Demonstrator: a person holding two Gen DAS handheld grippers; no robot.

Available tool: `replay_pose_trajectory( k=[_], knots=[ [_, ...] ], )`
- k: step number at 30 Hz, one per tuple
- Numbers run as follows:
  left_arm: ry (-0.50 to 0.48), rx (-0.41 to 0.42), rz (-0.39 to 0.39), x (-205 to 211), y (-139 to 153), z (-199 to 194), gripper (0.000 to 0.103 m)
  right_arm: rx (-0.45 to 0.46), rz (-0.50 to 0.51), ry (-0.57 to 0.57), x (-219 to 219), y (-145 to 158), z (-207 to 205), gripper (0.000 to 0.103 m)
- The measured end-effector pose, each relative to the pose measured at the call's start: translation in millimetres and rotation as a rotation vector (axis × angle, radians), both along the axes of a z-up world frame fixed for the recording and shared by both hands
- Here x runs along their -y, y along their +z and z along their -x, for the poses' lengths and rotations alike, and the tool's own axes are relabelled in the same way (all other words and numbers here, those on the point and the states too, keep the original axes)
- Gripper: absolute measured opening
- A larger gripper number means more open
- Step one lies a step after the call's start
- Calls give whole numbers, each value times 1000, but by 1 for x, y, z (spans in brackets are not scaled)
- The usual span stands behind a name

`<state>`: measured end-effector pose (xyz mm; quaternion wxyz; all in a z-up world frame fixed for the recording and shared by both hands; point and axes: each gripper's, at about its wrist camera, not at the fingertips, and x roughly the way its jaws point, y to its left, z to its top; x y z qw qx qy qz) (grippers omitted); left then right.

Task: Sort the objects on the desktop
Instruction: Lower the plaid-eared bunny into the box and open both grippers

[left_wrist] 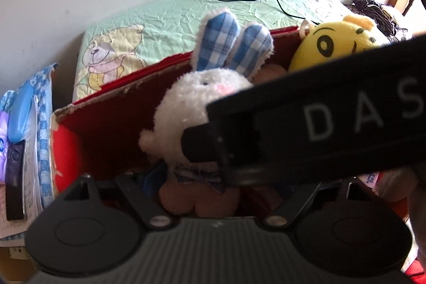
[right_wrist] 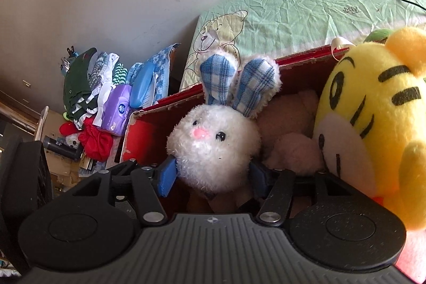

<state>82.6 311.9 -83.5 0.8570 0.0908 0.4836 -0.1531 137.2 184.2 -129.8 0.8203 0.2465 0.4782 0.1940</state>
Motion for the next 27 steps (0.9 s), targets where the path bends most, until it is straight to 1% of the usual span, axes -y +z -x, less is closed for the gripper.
replay_pose_trajectory(
  k=[3,7,8,10,11,12,14,16,19,22,23,27],
  knots=[
    [7,1,10,-2,0,1,87,36,9,-1,5,6,6,62],
    [29,27,21,-5,4,5,86,129,27,-44,20,21,17,61],
    [36,38,24,-6,6,6,86,143,20,-46,22,24,19,57],
    [51,70,25,-8,12,12,84,158,6,-49,25,25,20,45],
    [60,89,23,-9,15,15,82,157,5,-50,25,24,19,36],
    [67,102,24,-10,18,17,78,152,2,-50,24,21,18,32],
    [78,108,41,-13,21,21,75,130,-7,-51,22,15,15,28],
    [75,92,62,-13,20,21,69,107,-5,-59,18,8,13,26],
    [82,67,33,-11,13,7,62,108,26,-77,14,3,15,25],
    [101,42,46,-13,9,3,62,138,47,-75,11,3,17,25],
    [108,39,48,-13,5,7,62,149,64,-75,10,2,18,26],
    [121,33,42,-11,6,9,62,141,67,-91,11,-5,17,27]
  ],
)
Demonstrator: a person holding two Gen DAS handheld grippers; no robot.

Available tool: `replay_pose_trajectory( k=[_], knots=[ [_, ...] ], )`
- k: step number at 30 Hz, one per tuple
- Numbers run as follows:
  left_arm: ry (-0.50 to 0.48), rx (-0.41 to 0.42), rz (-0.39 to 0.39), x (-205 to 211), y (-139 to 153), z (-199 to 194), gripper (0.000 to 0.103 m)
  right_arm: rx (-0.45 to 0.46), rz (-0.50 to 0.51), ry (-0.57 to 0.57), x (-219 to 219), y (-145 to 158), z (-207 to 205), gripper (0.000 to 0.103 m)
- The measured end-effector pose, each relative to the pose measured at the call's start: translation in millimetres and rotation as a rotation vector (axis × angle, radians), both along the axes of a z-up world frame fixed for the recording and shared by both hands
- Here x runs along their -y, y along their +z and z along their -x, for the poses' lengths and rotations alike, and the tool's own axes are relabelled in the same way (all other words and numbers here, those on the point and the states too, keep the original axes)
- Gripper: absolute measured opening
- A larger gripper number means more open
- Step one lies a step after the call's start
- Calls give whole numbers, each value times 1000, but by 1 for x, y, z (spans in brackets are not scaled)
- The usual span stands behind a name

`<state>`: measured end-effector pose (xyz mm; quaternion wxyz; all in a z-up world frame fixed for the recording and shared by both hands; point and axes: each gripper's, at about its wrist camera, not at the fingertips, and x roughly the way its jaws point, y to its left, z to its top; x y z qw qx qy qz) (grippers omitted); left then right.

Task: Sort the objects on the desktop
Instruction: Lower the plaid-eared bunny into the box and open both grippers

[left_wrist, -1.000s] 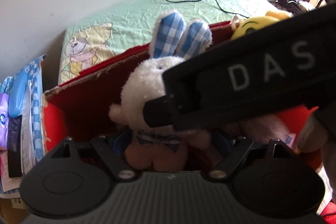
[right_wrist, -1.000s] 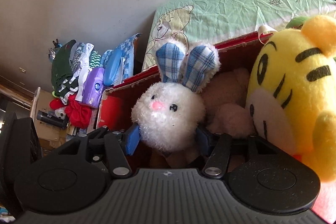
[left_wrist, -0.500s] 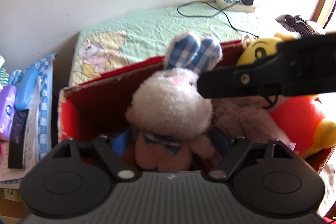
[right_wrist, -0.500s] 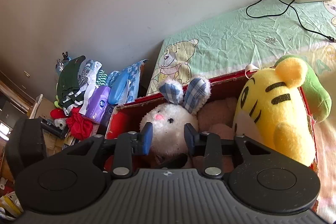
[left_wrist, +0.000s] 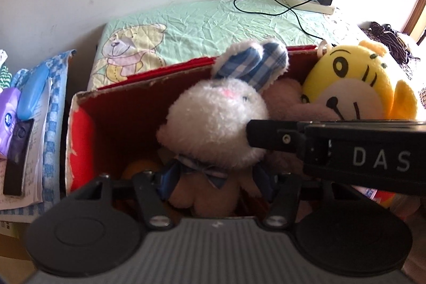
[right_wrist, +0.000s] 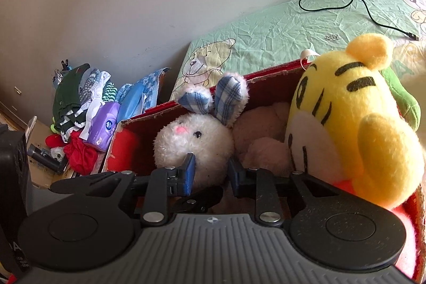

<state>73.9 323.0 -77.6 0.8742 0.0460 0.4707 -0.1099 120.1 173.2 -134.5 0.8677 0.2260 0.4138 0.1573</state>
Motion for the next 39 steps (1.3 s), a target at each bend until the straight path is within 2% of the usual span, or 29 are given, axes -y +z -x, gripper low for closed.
replay_pose_trajectory(
  k=[10,15,30,33,39],
  knots=[
    [21,-19,30,-5,-1,-13,69,59,24,14,-2,-2,6,27],
    [25,-22,55,-8,-1,-14,69,66,5,18,1,-7,4,27],
    [4,25,-40,6,0,-10,73,101,-19,31,5,-11,9,27],
    [9,33,-49,7,-1,-10,77,99,-31,28,5,-11,9,27],
    [15,38,-54,6,-1,-11,76,104,-42,28,6,-13,9,27]
  ],
)
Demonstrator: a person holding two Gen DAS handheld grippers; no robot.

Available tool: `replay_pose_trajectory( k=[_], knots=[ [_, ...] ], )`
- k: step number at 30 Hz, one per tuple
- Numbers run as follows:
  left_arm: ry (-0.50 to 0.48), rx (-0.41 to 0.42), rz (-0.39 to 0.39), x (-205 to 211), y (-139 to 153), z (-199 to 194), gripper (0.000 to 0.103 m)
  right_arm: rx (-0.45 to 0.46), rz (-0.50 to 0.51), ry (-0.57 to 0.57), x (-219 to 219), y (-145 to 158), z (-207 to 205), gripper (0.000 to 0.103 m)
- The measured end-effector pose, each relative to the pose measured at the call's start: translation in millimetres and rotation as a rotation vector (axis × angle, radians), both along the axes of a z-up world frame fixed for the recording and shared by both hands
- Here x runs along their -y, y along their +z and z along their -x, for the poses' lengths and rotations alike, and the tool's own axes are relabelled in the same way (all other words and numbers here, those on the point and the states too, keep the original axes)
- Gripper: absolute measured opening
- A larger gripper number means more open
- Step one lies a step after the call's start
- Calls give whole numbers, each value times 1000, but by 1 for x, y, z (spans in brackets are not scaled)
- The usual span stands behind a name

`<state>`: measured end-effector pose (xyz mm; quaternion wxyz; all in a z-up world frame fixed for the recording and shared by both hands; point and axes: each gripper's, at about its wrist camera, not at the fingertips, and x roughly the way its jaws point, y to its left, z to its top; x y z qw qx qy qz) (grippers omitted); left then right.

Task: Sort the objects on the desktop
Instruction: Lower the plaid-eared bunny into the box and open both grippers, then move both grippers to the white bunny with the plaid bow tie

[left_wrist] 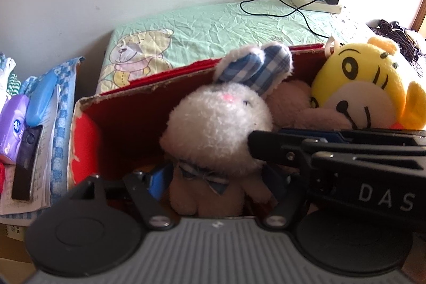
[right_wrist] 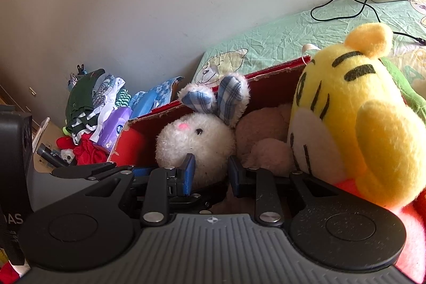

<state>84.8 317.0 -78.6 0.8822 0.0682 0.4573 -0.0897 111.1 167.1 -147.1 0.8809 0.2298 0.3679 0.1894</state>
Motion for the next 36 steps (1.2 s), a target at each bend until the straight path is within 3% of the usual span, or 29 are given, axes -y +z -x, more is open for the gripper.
replay_pose_trajectory(
  k=[28,31,33,36],
  knots=[
    [-21,13,-10,5,-1,1,81,-1,-37,43,-1,-2,-3,29],
    [-38,10,-4,5,-1,1,83,4,-47,53,0,-2,-2,31],
    [-48,12,4,5,-1,2,83,17,-71,75,2,-2,-1,38],
    [-67,12,6,5,1,5,83,22,-96,110,3,0,-1,41]
  ],
)
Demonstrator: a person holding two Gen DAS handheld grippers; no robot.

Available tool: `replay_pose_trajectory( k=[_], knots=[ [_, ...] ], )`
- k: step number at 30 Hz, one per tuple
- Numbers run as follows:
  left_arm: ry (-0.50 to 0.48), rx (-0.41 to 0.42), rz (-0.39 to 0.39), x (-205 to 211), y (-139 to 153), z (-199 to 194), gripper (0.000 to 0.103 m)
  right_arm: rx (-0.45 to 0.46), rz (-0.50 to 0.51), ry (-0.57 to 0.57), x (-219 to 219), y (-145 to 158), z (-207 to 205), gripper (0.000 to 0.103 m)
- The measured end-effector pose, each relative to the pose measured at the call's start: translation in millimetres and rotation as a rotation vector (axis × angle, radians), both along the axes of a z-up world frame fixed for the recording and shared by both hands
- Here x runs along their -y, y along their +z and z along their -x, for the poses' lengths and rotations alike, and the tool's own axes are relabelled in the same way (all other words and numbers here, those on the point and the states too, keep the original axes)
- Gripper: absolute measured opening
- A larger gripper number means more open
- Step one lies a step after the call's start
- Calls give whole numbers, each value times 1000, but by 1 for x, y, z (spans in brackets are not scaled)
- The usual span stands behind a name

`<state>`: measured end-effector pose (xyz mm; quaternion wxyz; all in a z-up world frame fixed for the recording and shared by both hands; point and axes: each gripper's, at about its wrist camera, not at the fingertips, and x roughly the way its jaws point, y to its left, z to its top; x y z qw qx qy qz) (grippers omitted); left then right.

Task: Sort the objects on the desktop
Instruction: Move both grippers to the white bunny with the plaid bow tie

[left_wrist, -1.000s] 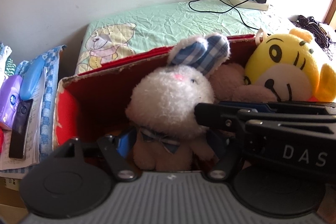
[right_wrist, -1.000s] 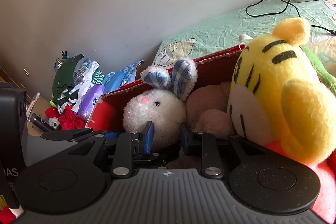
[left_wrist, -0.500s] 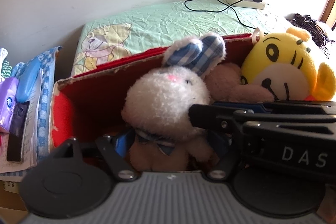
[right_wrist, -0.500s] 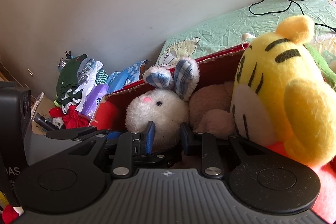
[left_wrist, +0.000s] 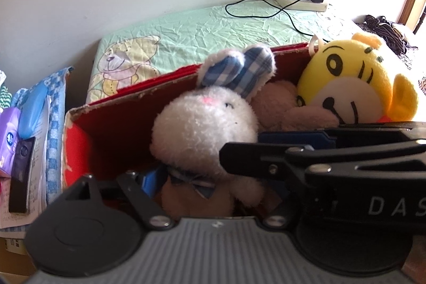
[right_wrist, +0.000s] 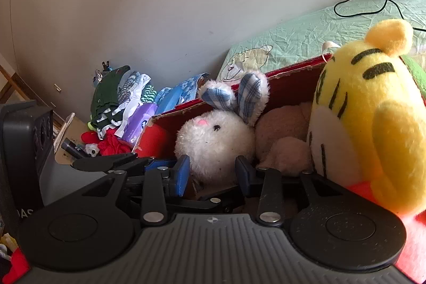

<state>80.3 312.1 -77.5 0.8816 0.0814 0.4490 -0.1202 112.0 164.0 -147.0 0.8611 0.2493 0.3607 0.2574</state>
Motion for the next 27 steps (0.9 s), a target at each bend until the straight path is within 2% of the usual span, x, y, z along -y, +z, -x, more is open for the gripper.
replay_pose_trajectory(
  k=[3,7,11,15,20,27],
  knots=[
    [5,31,-29,4,10,11,83,23,-49,38,9,6,6,41],
    [52,83,17,4,35,34,86,63,-152,41,35,21,20,41],
    [84,121,55,20,57,55,86,72,-213,19,68,29,31,41],
    [69,163,79,58,76,70,86,102,-229,-19,103,37,43,41],
    [18,164,186,114,90,72,86,107,-246,-105,156,34,53,41],
    [-97,112,194,212,71,55,86,19,-220,-265,241,1,57,41]
  ],
)
